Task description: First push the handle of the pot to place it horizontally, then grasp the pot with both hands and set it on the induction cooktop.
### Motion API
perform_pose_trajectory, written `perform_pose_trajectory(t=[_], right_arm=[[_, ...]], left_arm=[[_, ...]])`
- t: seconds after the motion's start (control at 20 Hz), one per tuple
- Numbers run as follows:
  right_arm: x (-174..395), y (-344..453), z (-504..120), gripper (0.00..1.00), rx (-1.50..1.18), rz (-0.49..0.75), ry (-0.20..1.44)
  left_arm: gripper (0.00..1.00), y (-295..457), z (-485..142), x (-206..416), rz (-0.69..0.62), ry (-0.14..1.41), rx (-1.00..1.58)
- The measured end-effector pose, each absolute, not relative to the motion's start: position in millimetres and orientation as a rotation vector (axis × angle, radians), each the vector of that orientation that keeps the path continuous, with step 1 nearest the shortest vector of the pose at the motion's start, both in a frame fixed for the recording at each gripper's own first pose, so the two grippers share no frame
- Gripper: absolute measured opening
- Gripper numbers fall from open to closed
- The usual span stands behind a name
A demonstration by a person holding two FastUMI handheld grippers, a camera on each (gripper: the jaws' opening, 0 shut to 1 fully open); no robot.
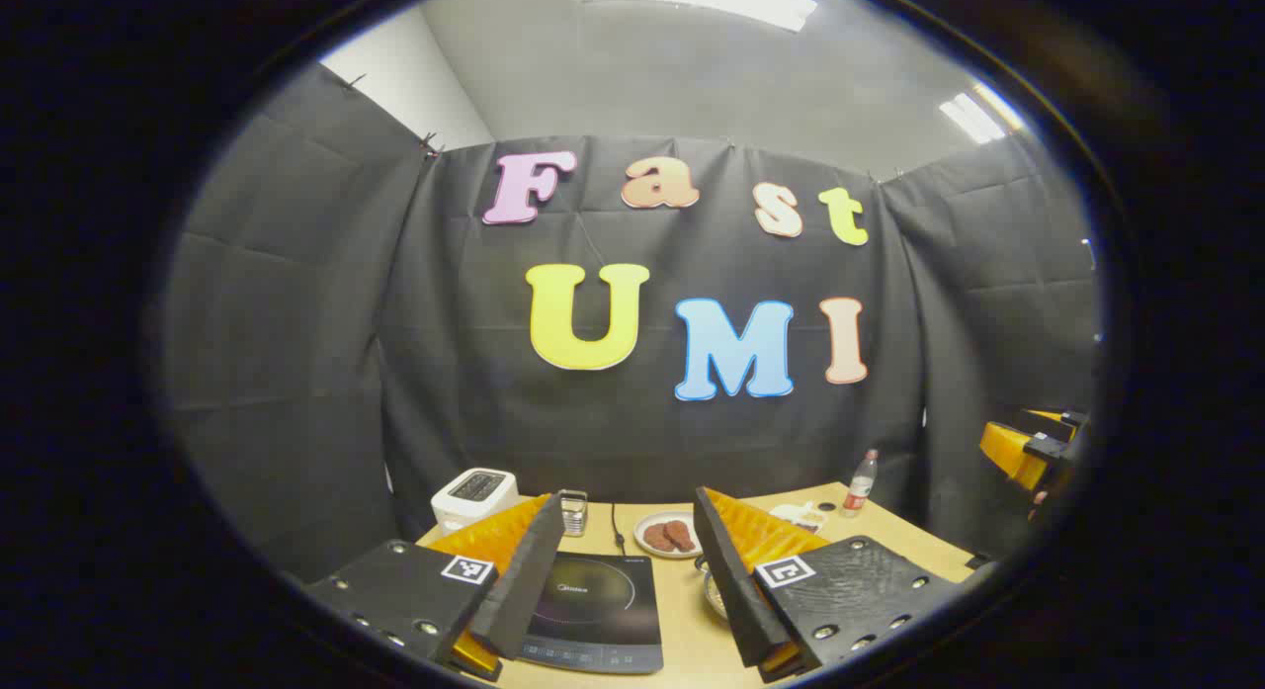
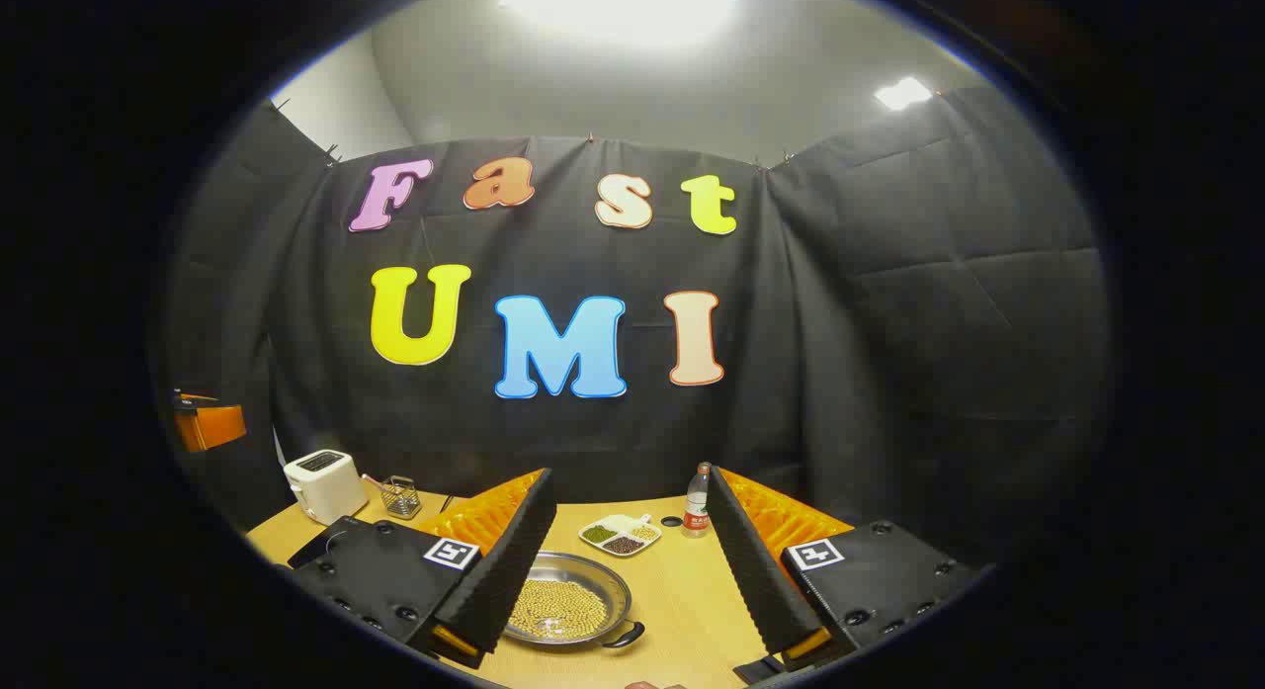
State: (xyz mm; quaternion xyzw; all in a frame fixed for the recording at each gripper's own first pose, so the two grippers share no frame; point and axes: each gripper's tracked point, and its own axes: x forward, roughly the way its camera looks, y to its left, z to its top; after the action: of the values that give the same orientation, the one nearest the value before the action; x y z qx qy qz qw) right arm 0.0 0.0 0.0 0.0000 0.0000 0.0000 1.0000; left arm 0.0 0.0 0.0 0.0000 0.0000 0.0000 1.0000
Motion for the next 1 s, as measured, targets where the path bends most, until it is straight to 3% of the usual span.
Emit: perform_pose_trajectory(t=[0.25, 0.35, 0.4, 0.5, 0.55, 0.65, 0.75, 1.0], right_arm=[[-6.6, 8.8, -4.6, 0.97, 0.007, 0.022, 0.012], [-9.7, 12.0, -5.1, 0.96, 0.01, 0.028, 0.013], [-11.1, 13.7, -6.1, 0.97, 0.01, 0.03, 0.014], [-13.7, 16.5, -8.1, 0.97, 0.009, 0.037, 0.022], [-13.3, 18.1, -7.9, 0.97, 0.01, 0.04, 0.024], [-13.4, 21.6, -9.2, 0.97, 0.008, 0.042, 0.028], [-13.4, 25.9, -9.9, 0.97, 0.017, 0.051, 0.03], [-7.8, 34.3, -16.3, 0.97, 0.015, 0.087, 0.06]], left_arm=[[0.75, 13.2, -6.3, -4.4, 0.017, 0.008, -0.008], [0.81, 17.4, -8.2, -6.5, 0.02, 0.01, -0.012], [0.76, 19.4, -10.5, -8.0, 0.021, 0.01, -0.013], [0.76, 21.9, -14.3, -7.5, 0.025, 0.016, -0.013], [0.81, 23.1, -16.8, -8.2, 0.027, 0.021, -0.016], [0.76, 25.4, -20.4, -8.5, 0.031, 0.038, -0.007], [0.81, 25.9, -22.1, -9.6, 0.027, 0.036, 0.03], [0.76, 17.7, -23.4, -3.8, 0.004, 0.044, 0.033]])
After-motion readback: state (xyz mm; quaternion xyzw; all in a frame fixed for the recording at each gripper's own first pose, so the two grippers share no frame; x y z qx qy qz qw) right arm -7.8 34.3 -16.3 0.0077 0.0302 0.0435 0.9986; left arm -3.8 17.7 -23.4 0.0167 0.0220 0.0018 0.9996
